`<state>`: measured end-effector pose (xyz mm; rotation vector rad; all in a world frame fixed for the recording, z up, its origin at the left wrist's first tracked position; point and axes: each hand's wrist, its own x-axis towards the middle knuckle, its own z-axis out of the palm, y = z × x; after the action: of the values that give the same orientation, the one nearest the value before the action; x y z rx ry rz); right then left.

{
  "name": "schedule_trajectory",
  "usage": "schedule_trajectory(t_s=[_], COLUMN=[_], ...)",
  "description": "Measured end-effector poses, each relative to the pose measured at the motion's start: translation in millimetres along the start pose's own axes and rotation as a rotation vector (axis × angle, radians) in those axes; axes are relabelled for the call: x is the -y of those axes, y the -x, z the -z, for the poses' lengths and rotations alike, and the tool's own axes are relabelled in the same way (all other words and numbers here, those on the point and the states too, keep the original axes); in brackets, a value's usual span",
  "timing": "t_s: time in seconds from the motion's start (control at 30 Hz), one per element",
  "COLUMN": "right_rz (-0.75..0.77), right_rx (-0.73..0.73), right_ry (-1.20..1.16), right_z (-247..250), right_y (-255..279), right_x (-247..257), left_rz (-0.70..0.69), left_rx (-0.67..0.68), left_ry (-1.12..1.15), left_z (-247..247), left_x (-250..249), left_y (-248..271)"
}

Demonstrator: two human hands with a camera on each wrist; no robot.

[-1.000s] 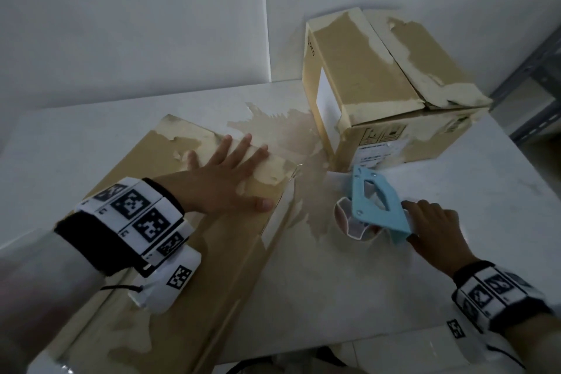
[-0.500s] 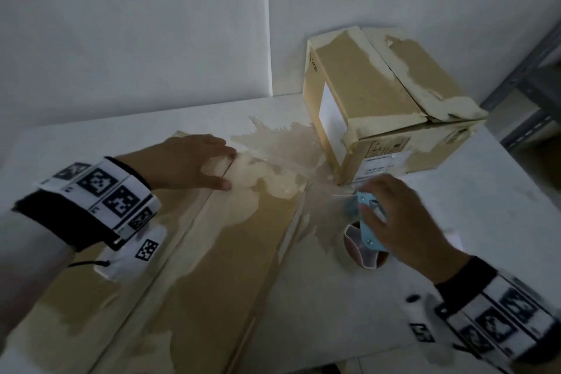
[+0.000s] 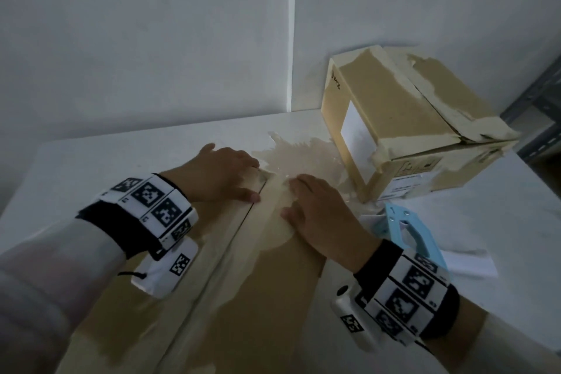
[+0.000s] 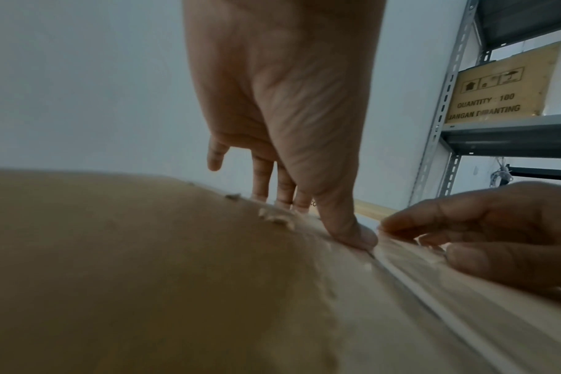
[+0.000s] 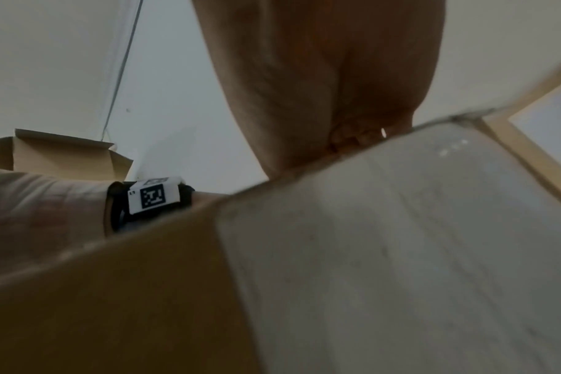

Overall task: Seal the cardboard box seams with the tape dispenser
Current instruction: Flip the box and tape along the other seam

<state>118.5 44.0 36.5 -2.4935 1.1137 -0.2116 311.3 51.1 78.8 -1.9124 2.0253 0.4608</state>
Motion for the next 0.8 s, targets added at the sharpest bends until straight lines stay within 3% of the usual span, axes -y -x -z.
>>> schedule_trajectory(t_s=[0.1,0.27,0.63,0.8], right_rz=[-0.104,-0.169,-0.186,-0.234], right_rx=[0.135,0.199,0.147,0.101], right_ry=[0.032,0.069,0.340,0.159], right_z=[4,11,34,35], right_y=[-8,-11,-33,-11], right_x=[-2,-6,-27,-30], left_rz=[0.026,0.099,0.194,0.205], left_rx=[0.005,0.029,-0.075,-0.031], left_ry=[-0.016,-0.087,-0.176,0.034], left_z=[0,2,-2,-6], left_x=[0,3,-4,12], left_y=[-6,-10,-16,-7])
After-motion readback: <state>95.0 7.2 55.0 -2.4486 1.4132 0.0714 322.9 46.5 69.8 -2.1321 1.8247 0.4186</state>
